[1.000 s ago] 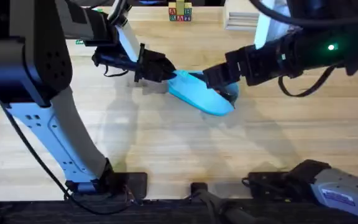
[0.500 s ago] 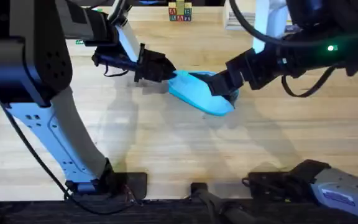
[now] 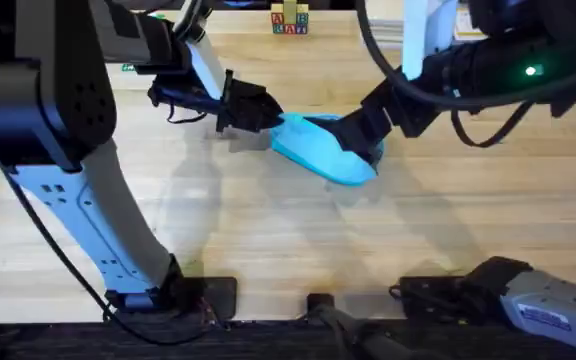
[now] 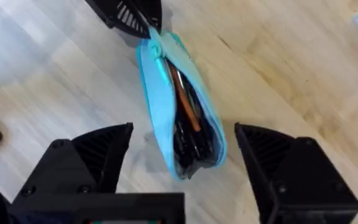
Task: Unzip the bag, pick up the pens from the table one at a time and place them inside, then zip the bag closed.
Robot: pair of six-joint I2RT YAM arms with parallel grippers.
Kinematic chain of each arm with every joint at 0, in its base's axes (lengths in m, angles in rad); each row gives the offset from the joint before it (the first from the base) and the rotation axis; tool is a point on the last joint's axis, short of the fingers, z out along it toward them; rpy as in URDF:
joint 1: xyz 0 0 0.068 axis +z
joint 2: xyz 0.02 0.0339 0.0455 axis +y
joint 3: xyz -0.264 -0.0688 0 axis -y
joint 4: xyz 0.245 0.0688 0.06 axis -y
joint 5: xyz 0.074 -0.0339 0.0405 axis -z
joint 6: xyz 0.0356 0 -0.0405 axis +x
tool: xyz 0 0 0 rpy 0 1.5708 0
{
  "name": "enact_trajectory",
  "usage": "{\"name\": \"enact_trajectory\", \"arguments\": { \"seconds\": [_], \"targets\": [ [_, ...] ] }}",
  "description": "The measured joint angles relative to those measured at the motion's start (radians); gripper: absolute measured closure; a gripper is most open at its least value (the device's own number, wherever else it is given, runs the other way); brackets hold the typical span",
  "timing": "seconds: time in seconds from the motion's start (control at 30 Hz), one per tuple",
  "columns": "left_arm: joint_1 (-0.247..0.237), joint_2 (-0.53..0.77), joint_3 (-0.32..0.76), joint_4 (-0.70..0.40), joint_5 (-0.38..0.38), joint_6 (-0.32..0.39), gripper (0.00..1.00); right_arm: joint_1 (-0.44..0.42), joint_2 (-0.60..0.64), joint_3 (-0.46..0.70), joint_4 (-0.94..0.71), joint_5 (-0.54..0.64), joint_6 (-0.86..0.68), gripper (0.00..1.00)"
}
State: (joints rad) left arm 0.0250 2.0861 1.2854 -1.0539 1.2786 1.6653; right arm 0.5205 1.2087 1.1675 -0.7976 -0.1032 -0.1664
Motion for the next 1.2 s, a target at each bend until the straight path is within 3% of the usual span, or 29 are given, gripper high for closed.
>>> {"name": "enact_trajectory", "arguments": {
  "seconds": [0.73,1.2],
  "targets": [
    [0.0,0.0,0.0,0.0,0.0,0.0,0.958,0.101,0.006,0.0,0.198,0.002,-0.25,0.005],
    [0.0,0.0,0.0,0.0,0.0,0.0,0.958,0.152,0.136,0.0,0.221,0.003,-0.425,0.005]
  ]
}}
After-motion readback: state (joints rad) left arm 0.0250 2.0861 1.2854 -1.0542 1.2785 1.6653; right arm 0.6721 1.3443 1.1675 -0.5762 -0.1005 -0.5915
